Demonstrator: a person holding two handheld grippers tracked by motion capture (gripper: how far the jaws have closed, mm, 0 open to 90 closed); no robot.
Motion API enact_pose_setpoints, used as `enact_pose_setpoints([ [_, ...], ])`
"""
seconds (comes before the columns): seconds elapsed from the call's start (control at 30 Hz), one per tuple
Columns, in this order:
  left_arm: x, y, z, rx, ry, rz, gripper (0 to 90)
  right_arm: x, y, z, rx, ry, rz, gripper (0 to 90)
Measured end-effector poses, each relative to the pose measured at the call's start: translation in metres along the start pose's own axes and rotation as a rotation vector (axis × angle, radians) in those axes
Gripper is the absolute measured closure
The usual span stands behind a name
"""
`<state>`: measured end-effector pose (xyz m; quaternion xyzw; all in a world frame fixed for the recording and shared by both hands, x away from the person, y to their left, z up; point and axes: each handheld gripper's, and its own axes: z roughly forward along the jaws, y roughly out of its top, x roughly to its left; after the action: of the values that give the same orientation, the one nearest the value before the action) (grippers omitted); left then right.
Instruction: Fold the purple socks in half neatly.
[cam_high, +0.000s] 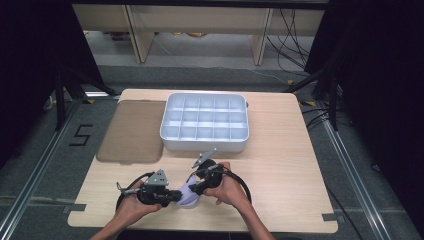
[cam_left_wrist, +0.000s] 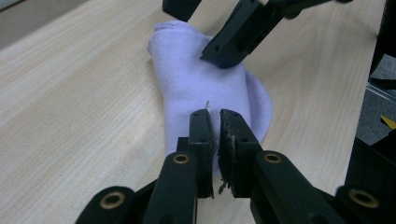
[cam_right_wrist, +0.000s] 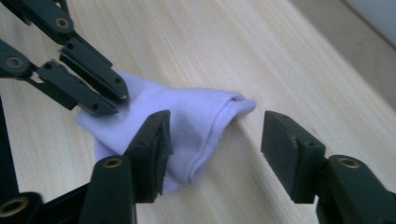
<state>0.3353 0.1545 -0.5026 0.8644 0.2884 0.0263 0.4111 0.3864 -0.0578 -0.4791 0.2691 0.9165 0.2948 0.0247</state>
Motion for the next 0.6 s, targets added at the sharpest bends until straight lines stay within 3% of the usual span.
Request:
enact_pose_setpoints([
  [0.17,0.001,0.000,0.000,0.002,0.000,0.020,82.4,-0.004,0.003,0.008,0.041,0.034,-0.004,40.6],
  [0.43,0.000,0.000,0.001,-0.002,-0.001,0.016,82.3,-0.012,0.009,0.016,0.083,0.100,0.002,41.1],
  [0.47,0.000,0.000,0.001,-0.002,-0.001,-0.001,82.2,-0.012,0.009,0.017,0.083,0.113,-0.001,42.5],
  [0.57,0.000,0.000,0.000,0.003,0.000,0.006,82.0,-0.013,0.008,0.021,0.074,0.170,-0.009,51.9],
  [0.6,0.000,0.000,0.000,0.003,0.000,0.006,82.0,-0.013,0.008,0.021,0.074,0.170,-0.009,51.9],
])
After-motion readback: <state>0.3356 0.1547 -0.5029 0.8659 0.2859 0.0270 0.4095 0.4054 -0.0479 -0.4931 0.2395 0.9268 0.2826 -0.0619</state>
